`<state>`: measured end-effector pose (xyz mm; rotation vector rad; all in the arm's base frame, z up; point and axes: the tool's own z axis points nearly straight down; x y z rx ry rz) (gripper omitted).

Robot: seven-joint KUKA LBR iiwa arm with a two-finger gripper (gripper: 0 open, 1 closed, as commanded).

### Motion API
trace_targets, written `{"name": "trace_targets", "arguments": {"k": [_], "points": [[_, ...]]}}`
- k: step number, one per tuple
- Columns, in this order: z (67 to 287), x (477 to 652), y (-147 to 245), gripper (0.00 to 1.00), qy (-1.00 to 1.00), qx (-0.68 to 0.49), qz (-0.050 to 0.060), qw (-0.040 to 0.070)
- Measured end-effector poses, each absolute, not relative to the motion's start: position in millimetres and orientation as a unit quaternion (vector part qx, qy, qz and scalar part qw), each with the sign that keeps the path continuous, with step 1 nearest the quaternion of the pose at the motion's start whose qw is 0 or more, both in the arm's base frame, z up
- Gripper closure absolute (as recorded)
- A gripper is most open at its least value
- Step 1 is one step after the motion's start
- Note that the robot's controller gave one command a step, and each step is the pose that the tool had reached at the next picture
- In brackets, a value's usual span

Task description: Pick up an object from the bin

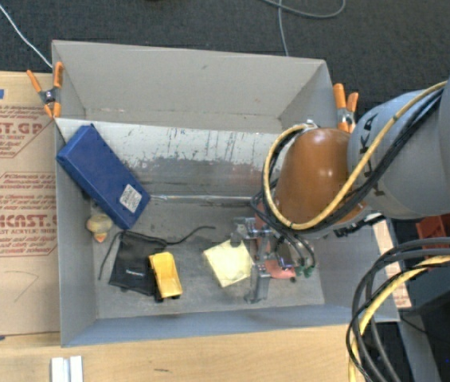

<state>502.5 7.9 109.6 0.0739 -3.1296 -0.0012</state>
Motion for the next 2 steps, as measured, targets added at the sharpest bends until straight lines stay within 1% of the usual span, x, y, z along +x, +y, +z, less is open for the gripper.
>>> {"name": "trace_targets", "arguments": {"k": [1, 2], "points": [[113.9, 514.2, 16.0, 0.00, -0.994, 0.107, -0.001, -0.001], [79.8, 525.4, 11.4, 1.00, -0.999, -0.053, 0.000, 0.006]]}}
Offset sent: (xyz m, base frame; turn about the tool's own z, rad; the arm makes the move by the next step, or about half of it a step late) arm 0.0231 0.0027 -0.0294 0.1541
